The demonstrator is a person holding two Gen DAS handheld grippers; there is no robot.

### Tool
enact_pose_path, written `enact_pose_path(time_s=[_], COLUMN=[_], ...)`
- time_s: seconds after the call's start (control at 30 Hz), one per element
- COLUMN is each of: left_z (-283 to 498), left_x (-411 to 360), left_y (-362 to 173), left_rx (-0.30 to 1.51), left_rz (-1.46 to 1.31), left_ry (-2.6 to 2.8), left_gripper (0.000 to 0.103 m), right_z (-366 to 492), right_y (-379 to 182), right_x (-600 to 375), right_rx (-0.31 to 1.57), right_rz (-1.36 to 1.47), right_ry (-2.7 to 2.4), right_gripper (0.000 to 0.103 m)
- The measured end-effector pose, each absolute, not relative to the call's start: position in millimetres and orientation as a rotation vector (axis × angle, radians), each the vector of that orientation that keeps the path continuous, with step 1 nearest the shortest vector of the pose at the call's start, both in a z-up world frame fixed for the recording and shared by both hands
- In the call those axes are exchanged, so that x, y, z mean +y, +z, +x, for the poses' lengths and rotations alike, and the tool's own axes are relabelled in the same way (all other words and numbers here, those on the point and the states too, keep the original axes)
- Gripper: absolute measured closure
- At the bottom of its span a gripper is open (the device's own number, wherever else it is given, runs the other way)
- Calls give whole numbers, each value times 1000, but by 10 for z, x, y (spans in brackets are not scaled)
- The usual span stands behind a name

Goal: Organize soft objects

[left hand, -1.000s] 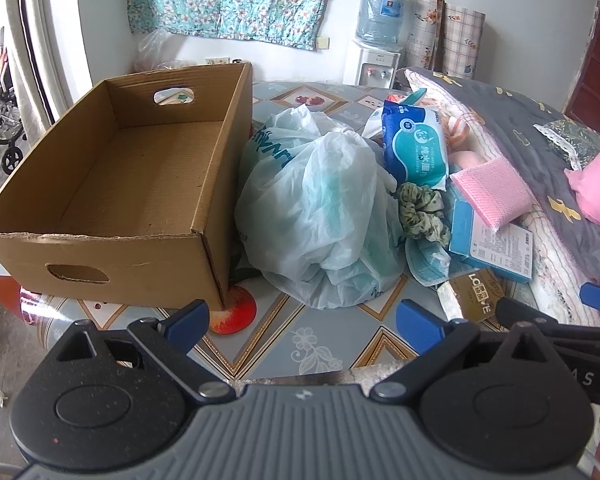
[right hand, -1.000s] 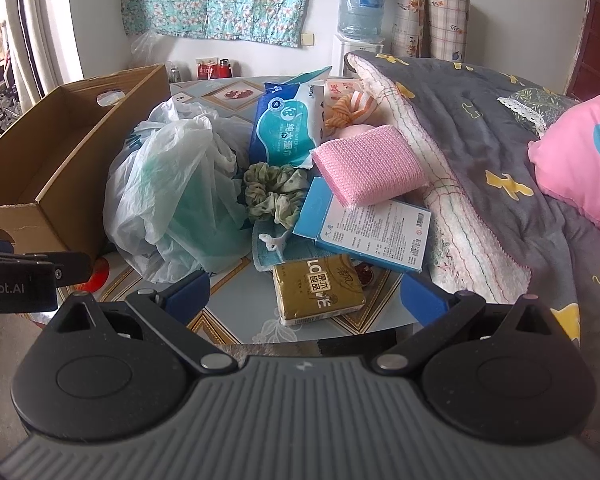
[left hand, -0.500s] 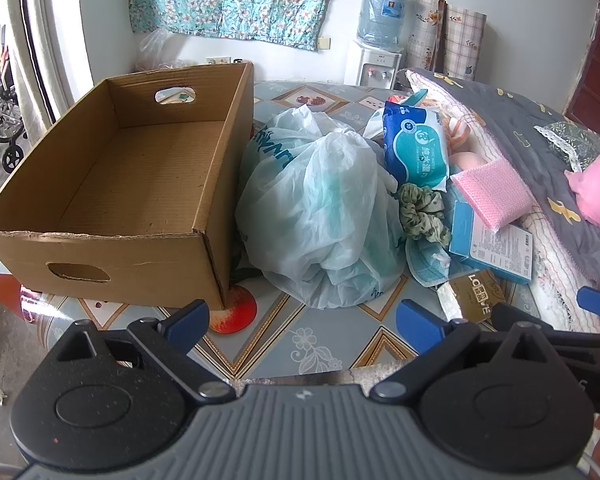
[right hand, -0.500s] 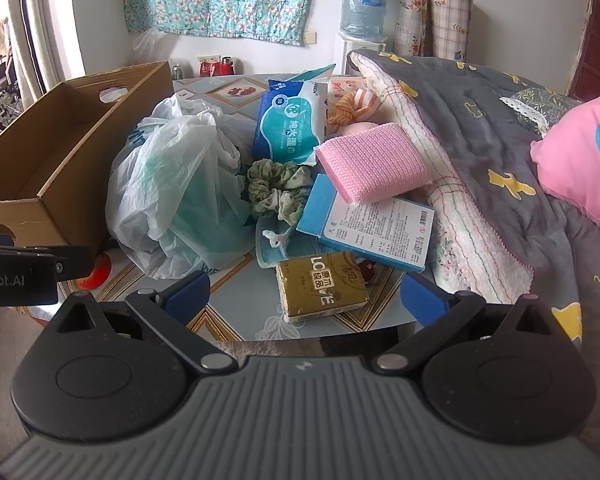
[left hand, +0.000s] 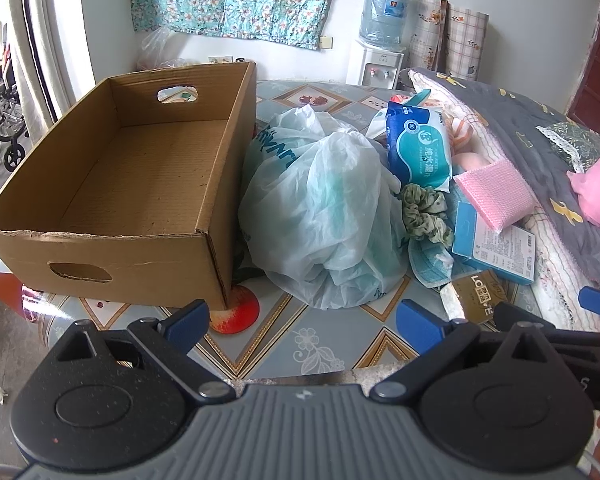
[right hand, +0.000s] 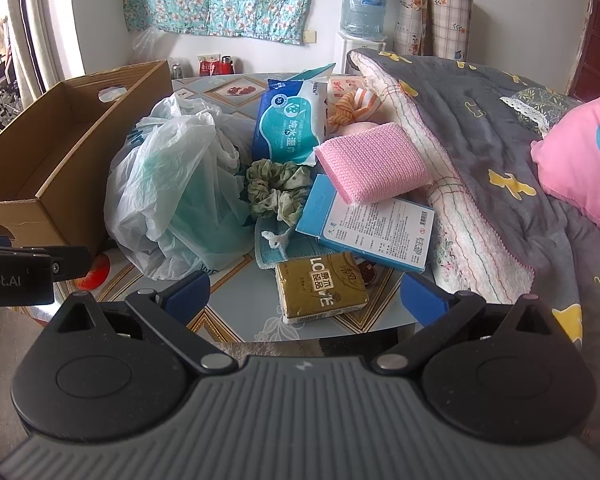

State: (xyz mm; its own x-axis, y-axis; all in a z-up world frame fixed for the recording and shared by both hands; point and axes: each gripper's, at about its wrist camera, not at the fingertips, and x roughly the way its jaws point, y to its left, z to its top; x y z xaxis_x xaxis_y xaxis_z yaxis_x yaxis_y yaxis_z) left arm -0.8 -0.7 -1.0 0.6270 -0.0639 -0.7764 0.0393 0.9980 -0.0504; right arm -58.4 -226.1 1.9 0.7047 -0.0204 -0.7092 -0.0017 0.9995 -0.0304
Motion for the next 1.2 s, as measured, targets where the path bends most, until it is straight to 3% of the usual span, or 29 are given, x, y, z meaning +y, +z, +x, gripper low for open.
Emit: enact_pose_path(time_s=[1.2], left_z=[6], left_x=[21], left_y=[-108], left_rx=[909], left_rz=[-23], left_ry=[-44], left_gripper=[3], right_z=[-537], right_y=[-171], right_x=[-2436], right_rx=[815], right_rz=[-15], right_ry=[-56], right_gripper=[1])
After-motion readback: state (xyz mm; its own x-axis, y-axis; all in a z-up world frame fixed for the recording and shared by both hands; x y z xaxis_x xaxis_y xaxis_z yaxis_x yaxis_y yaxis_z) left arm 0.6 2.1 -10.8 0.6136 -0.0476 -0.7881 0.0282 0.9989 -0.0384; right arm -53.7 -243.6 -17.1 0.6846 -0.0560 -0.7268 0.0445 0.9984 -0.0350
